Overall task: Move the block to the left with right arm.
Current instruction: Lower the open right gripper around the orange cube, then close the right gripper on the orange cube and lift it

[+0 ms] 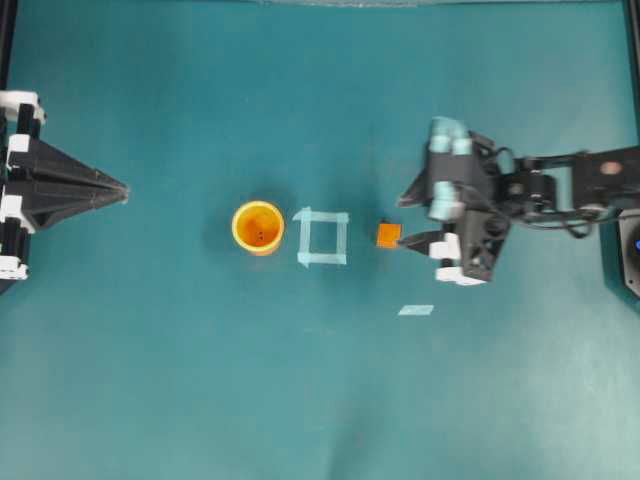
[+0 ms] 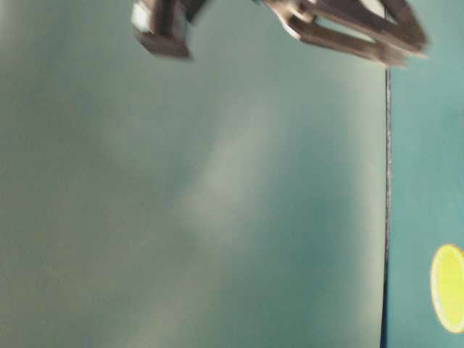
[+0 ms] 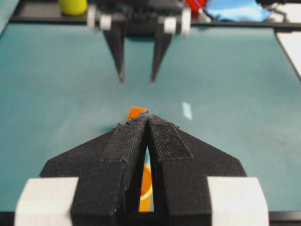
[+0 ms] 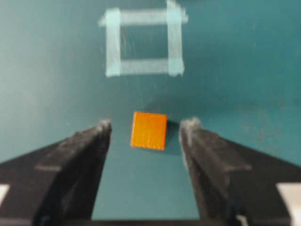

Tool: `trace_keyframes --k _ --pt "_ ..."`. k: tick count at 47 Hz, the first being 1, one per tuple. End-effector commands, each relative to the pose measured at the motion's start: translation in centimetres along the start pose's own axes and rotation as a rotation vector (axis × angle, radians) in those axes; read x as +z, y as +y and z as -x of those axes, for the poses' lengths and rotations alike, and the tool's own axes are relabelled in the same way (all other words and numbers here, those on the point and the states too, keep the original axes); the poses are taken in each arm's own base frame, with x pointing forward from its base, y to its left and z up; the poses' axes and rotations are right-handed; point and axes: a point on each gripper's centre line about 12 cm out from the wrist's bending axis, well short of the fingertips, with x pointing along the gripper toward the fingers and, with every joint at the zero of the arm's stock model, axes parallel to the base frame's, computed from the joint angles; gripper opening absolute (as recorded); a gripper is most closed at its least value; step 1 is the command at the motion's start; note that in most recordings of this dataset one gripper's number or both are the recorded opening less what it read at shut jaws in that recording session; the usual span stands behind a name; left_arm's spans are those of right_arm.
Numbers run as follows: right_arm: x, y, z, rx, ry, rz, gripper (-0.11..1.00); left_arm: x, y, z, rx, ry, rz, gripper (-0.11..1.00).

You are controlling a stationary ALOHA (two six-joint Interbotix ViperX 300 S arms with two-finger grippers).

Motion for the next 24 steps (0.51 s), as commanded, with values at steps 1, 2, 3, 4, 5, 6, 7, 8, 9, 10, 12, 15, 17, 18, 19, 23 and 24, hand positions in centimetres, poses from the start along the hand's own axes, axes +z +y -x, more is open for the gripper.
trace_keyframes --k 1,2,3,4,5,6,7,8,9,10,12,15,17,18,19,23,24 --pt "0.8 0.0 -1.0 0.000 0.006 0.000 0.63 1.1 0.0 -0.2 0.001 -0.028 -0.003 0.00" --pt "0.7 0.0 -1.3 -0.001 0.012 0.000 0.63 1.1 0.0 -0.2 0.001 -0.028 -0.003 0.00" --pt "0.6 0.0 -1.6 -0.001 0.021 0.000 0.63 1.1 0.0 -0.1 0.001 -0.029 -0.003 0.00" --pt "0.5 0.0 -1.9 -0.001 0.028 0.000 0.63 1.1 0.0 -0.1 0.001 -0.029 -0.003 0.00" --pt "0.2 0.0 -2.3 -0.002 0.038 -0.002 0.63 1.1 0.0 -0.2 0.000 -0.029 -0.003 0.00" --pt "0.0 0.0 -2.5 -0.002 0.046 0.000 0.63 1.1 0.0 -0.2 0.001 -0.029 -0.003 0.00" --pt "-0.1 0.0 -2.7 -0.003 0.051 0.000 0.63 1.2 0.0 -0.1 -0.001 -0.031 -0.003 0.00" --pt "-0.2 0.0 -2.9 -0.003 0.055 0.000 0.63 1.2 0.0 -0.1 -0.001 -0.031 -0.003 0.00" --pt "-0.4 0.0 -3.1 -0.003 0.061 -0.002 0.63 1.2 0.0 -0.1 0.001 -0.031 -0.003 0.00" --pt "-0.5 0.0 -3.2 -0.003 0.063 0.000 0.63 1.1 0.0 -0.2 0.000 -0.029 -0.003 0.00" --pt "-0.8 0.0 -3.6 -0.004 0.072 -0.003 0.63 1.1 0.0 -0.2 0.001 -0.029 -0.002 0.00" --pt "-1.2 0.0 -4.0 -0.003 0.078 -0.007 0.63 1.2 0.0 -0.1 0.001 -0.031 -0.002 0.00" --pt "-1.4 0.0 -4.1 -0.002 0.083 -0.007 0.63 1.2 0.0 -0.1 0.001 -0.031 -0.002 0.00" --pt "-1.5 0.1 -4.2 -0.002 0.086 -0.007 0.63 1.2 0.0 -0.1 0.001 -0.031 -0.002 0.00" --pt "-1.5 0.1 -4.3 -0.001 0.084 -0.011 0.63 1.2 0.0 -0.1 0.001 -0.031 -0.002 0.00" --pt "-1.8 0.2 -4.7 0.000 0.094 -0.024 0.63 1.2 0.0 -0.1 0.001 -0.031 -0.003 0.00" --pt "-1.8 0.2 -4.7 0.000 0.094 -0.030 0.63 1.2 0.0 -0.1 -0.001 -0.031 -0.002 0.00"
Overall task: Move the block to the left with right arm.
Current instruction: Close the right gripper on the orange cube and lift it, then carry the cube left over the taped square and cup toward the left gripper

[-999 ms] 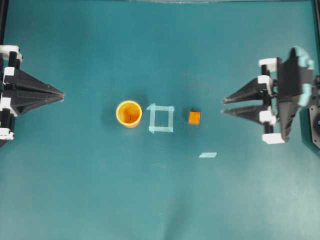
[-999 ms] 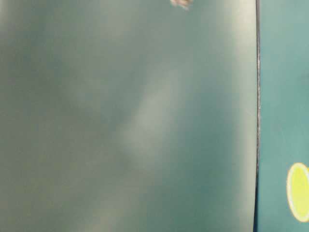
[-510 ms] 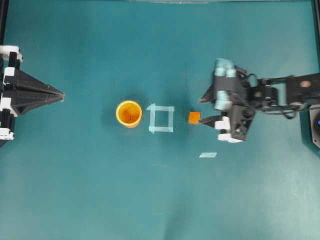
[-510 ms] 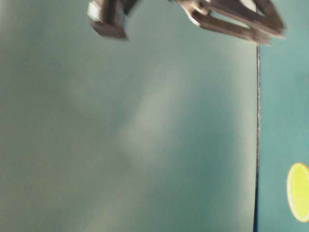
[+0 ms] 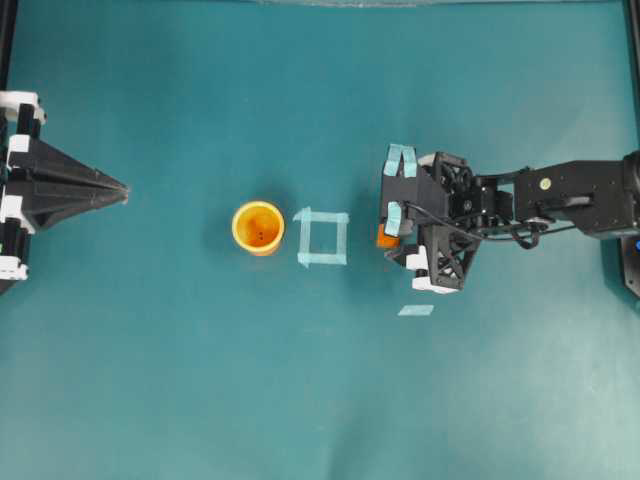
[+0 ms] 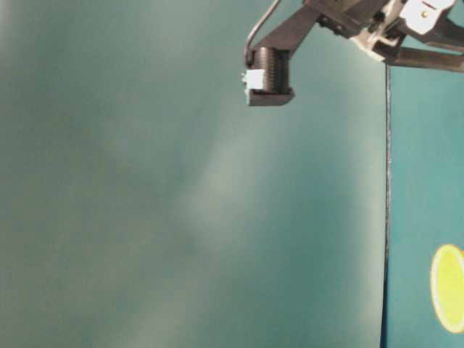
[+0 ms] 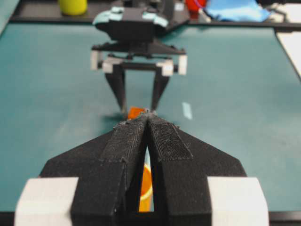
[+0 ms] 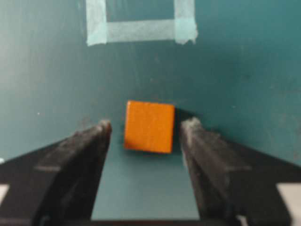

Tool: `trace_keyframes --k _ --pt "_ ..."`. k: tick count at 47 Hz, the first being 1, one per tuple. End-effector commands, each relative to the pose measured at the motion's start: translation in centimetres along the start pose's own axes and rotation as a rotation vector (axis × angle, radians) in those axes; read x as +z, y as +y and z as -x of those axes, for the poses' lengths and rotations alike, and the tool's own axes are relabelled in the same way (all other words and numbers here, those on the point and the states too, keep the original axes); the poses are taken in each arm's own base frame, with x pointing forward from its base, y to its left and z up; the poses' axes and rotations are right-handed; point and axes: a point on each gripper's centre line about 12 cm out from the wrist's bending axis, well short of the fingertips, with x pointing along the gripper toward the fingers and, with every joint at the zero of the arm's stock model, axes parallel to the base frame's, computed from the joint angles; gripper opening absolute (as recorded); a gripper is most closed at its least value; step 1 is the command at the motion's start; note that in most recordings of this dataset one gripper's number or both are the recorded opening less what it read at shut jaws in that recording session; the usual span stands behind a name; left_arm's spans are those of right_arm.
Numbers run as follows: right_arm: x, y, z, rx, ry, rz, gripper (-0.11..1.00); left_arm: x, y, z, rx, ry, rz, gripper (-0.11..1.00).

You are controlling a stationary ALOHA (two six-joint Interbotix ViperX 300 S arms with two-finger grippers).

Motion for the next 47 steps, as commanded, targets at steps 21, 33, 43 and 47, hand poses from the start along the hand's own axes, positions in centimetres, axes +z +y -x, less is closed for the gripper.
trace_keyframes --k 21,33,43,47 --pt "4.1 0.7 2.5 0.019 -0.112 -0.071 0.38 1.1 0.0 -0.2 0.001 -0.026 -0.008 0.00" --pt "8.1 1.1 5.9 0.029 -0.167 -0.068 0.38 1.1 0.0 -0.2 -0.001 -0.028 -0.008 0.00" --pt "12.9 1.7 7.2 0.041 -0.262 -0.058 0.38 1.2 0.0 -0.2 -0.001 -0.029 -0.008 0.00" --pt "14.5 1.8 6.7 0.043 -0.285 -0.054 0.38 1.2 0.0 -0.2 -0.001 -0.029 -0.008 0.00"
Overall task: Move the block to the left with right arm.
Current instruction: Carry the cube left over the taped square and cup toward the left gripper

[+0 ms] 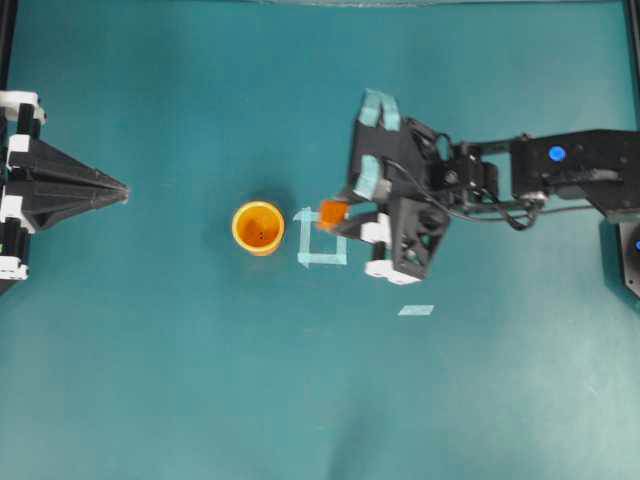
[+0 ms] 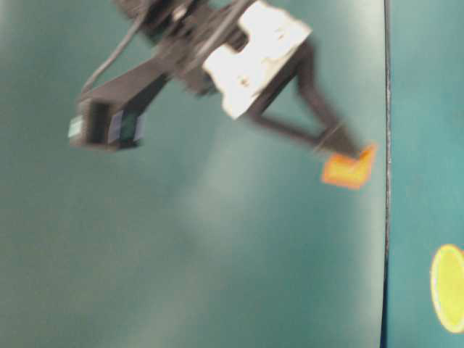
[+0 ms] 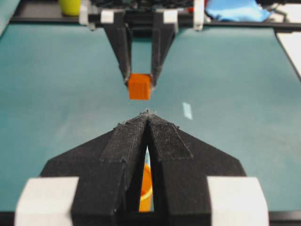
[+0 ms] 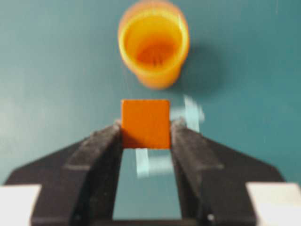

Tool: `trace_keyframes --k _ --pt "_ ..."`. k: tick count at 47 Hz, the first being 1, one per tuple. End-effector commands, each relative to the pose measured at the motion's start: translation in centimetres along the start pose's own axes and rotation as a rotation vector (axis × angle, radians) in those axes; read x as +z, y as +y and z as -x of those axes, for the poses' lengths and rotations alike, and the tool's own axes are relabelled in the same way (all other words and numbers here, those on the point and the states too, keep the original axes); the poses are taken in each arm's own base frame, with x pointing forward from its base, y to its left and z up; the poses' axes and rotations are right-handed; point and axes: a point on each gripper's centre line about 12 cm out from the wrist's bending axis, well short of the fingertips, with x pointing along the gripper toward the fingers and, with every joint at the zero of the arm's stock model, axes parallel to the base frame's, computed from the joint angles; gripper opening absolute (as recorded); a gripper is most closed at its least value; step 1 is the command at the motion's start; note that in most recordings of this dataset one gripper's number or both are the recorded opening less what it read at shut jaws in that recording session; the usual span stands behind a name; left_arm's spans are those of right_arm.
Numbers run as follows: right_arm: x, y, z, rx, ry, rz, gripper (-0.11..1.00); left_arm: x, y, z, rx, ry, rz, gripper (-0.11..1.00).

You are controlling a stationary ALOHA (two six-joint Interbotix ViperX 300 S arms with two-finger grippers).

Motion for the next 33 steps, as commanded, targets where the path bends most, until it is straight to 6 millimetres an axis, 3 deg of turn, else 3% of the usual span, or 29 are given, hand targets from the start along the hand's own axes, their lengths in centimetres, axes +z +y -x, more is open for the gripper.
trace_keyframes --k 1,18,33 --pt "2.8 0.5 -0.2 0.011 -0.063 0.008 0.38 1.2 0.0 -0.2 0.001 -0.031 -0.003 0.00" --pt "8.4 1.2 -4.4 0.001 -0.142 0.080 0.38 1.4 0.0 -0.1 0.001 -0.038 -0.008 0.00" --pt "9.8 1.4 -8.7 0.002 -0.164 0.090 0.38 2.0 0.0 0.0 -0.001 -0.055 -0.009 0.00"
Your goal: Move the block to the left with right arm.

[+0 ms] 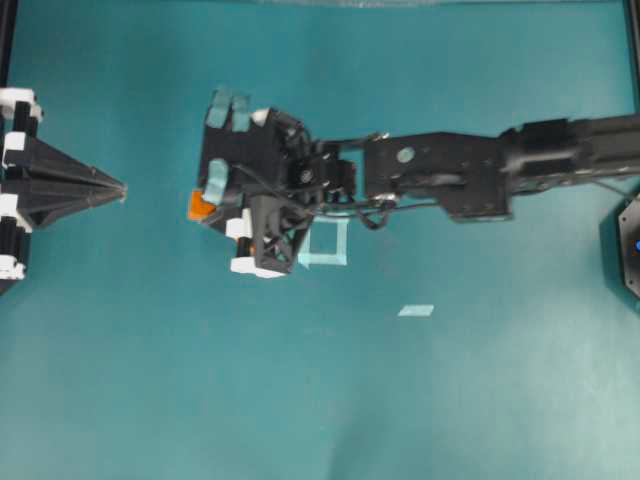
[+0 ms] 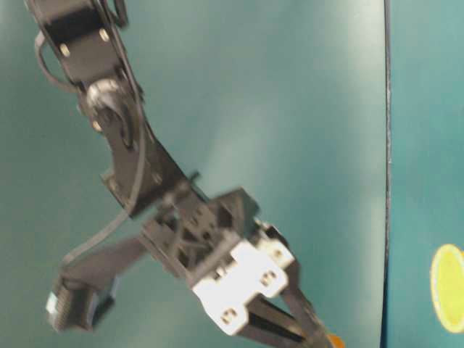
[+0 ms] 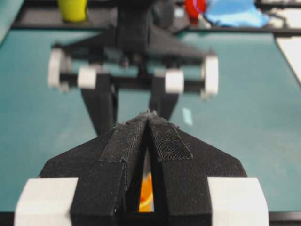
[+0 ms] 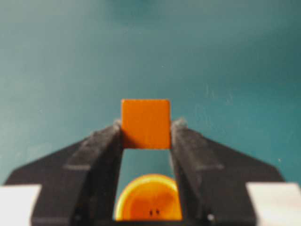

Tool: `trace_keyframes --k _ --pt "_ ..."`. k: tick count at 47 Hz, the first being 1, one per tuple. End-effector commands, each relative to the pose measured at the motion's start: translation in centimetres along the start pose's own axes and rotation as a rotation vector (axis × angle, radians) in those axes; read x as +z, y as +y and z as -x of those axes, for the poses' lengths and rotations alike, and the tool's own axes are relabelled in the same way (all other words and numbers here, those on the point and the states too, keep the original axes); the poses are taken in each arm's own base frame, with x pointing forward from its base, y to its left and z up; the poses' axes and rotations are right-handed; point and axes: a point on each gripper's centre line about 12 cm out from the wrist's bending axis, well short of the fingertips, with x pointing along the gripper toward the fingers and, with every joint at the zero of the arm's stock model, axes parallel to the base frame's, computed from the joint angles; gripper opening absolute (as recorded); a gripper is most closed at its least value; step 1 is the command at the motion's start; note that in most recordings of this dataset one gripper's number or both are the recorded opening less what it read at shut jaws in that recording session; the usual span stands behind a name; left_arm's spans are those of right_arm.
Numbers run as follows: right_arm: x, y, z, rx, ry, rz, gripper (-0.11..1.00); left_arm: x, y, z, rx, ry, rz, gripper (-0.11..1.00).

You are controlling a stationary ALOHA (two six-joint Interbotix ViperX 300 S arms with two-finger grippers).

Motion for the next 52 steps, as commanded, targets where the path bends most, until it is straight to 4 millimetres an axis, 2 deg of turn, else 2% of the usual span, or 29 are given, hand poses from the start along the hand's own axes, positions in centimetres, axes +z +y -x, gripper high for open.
trace_keyframes --k 1,14,32,52 --pt "2.5 0.3 0.3 0.008 -0.076 -0.001 0.38 1.4 0.0 -0.1 0.000 -0.035 -0.003 0.00" --pt "4.1 0.5 -2.4 0.017 -0.152 0.000 0.38 1.5 0.0 -0.1 0.001 -0.041 -0.003 0.00" --pt "4.7 0.6 -5.4 0.019 -0.175 -0.002 0.38 1.8 0.0 0.1 0.000 -0.054 0.001 0.00" --pt "5.0 0.7 -6.1 0.019 -0.185 0.000 0.38 2.0 0.0 0.6 0.002 -0.040 0.003 0.00"
